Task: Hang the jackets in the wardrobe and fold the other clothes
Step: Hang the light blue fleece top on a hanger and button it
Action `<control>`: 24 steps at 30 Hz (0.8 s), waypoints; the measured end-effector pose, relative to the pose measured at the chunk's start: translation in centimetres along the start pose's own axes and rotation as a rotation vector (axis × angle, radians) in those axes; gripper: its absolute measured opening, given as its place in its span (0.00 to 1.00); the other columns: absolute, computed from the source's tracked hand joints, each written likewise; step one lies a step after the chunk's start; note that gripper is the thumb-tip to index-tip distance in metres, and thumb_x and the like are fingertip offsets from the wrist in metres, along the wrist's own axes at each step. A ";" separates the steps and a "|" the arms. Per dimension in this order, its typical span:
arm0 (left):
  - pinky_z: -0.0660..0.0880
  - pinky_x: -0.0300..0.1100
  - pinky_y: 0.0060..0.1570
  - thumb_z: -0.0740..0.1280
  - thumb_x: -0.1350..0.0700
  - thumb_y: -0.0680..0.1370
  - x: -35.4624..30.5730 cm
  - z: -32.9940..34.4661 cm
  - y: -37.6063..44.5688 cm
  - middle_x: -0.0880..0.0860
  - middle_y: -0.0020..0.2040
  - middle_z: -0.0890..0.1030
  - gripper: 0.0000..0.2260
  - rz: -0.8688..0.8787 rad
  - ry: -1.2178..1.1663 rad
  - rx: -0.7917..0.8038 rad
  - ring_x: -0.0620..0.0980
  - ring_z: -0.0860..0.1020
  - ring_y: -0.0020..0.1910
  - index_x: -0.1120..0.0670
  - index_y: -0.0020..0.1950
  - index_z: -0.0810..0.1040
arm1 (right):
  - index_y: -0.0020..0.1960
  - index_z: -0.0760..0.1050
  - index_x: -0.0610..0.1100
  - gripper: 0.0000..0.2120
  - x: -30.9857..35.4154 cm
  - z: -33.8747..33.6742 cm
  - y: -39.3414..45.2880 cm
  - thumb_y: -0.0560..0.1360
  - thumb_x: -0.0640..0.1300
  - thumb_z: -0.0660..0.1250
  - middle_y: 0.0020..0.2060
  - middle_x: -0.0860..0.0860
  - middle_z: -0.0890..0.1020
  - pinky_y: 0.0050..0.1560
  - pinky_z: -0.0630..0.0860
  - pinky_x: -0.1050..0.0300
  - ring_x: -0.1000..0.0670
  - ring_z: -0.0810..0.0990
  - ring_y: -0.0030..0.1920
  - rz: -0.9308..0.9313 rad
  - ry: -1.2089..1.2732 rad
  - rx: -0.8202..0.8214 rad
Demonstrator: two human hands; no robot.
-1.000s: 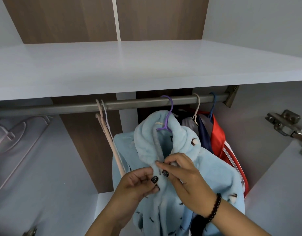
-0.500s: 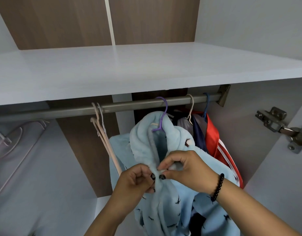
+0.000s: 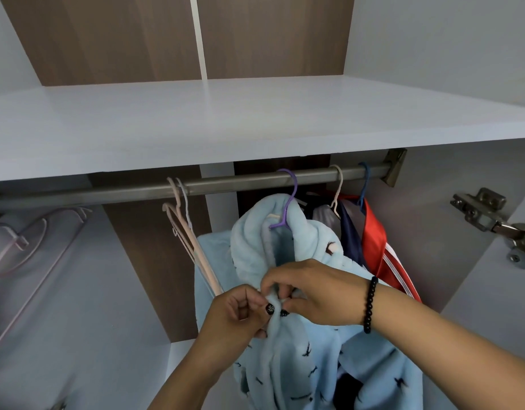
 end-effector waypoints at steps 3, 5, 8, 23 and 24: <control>0.76 0.38 0.34 0.68 0.71 0.75 0.1 -0.1 0.2 0.53 0.34 0.82 0.11 0.015 0.017 0.018 0.45 0.80 0.34 0.57 0.37 0.79 | 0.57 0.75 0.45 0.11 -0.1 0.1 0.2 0.76 0.36 0.65 0.43 0.50 0.78 0.47 0.72 0.68 0.57 0.74 0.43 -0.032 -0.046 0.010; 0.76 0.37 0.33 0.70 0.69 0.74 0.3 -0.1 0.3 0.56 0.36 0.83 0.07 0.036 0.033 0.017 0.46 0.81 0.34 0.59 0.39 0.79 | 0.55 0.76 0.43 0.09 -0.3 0.2 0.3 0.76 0.36 0.66 0.45 0.48 0.79 0.46 0.70 0.69 0.57 0.74 0.44 -0.043 -0.079 0.018; 0.77 0.39 0.34 0.71 0.68 0.74 0.7 -0.4 0.5 0.60 0.38 0.83 0.06 0.081 0.059 -0.003 0.48 0.81 0.35 0.60 0.39 0.80 | 0.55 0.77 0.42 0.08 -0.5 0.4 0.4 0.76 0.38 0.66 0.45 0.49 0.79 0.46 0.70 0.69 0.56 0.74 0.45 -0.084 -0.135 0.000; 0.74 0.37 0.35 0.68 0.56 0.76 1.1 -2.4 2.4 0.41 0.41 0.77 0.08 0.427 0.682 0.152 0.44 0.76 0.36 0.42 0.43 0.75 | 0.53 0.79 0.35 0.09 -2.6 4.5 -1.3 0.73 0.31 0.70 0.40 0.43 0.79 0.44 0.78 0.53 0.44 0.78 0.40 -0.338 -0.403 -0.382; 0.75 0.42 0.36 0.67 0.55 0.77 1.1 -2.4 2.6 0.43 0.40 0.76 0.07 0.400 0.679 0.203 0.45 0.75 0.36 0.42 0.44 0.73 | 0.53 0.79 0.34 0.09 -2.7 4.6 -1.4 0.73 0.31 0.69 0.40 0.43 0.79 0.44 0.78 0.53 0.43 0.79 0.41 -0.333 -0.401 -0.396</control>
Point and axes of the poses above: each hand's wrist, its own y-axis towards the middle knuckle, its own z-axis out of the palm, x = y × z, the point moved 1 cm from there along y, towards the middle knuckle
